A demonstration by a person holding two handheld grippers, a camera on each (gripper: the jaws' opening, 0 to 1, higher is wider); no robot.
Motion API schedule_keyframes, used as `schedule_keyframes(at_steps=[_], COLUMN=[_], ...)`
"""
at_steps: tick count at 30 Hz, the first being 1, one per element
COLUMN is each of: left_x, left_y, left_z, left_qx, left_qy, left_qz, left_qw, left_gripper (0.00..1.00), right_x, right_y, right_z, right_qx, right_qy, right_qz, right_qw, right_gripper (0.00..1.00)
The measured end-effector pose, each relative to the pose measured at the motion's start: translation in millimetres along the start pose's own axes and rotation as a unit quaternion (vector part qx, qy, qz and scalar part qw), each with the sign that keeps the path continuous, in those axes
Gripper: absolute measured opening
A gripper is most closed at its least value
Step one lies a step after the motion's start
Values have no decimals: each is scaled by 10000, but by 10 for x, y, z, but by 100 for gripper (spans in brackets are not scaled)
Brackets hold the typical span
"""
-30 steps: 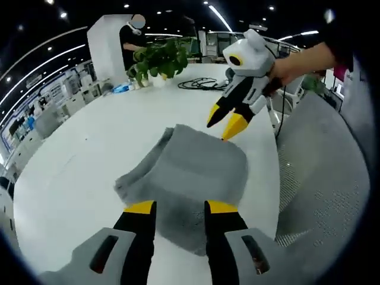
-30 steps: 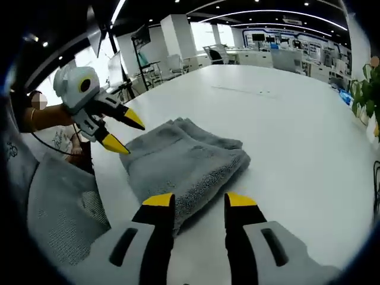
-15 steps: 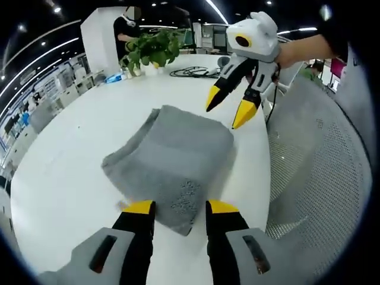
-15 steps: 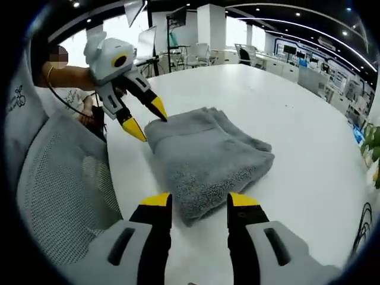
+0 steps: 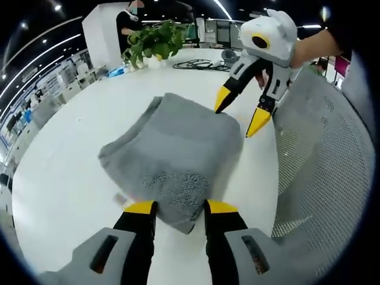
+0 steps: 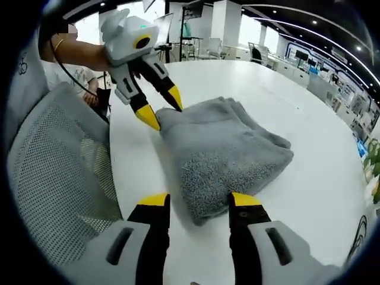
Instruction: Fold the towel on the table until its edges align and the towel forms a compact rectangular stack.
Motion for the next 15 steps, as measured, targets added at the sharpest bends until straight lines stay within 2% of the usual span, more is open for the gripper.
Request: schedule_keyframes(at_steps=[4,9,12,15], left_x=[-47,-70,-85,-26], left_y=[3,1,-16,4], left_z=[42,79,96,74], left_qx=[-30,-65,-98,-125], left_qy=[-10,-8,6,29], left_qz=[64,-45,-149,-249], left_qw=[10000,10000,9998,9996], left_gripper=[33,33,32,31], right_x=[-51,-64,-74,-87], right_y=[10,83,112,168], right_z=[82,125,134,120], right_qx=[-92,-208,-137,-145], right_qy=[-116,-147,-31,113], right_qz=[-135,-125,15,149], right_qw=[9998,9996,9999,9997], right_gripper=[36,31,30,29])
Point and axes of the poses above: the point that each gripper's makers call its tool centre point, and the gripper's own axes: z roughly forward along the fingers, y roughly to its right, x roughly out of its top, the point moved 5 cm from there along -z, roughly backward along the fingers, and after that the axes turned 14 degrees about x, right-handed, at the moved point
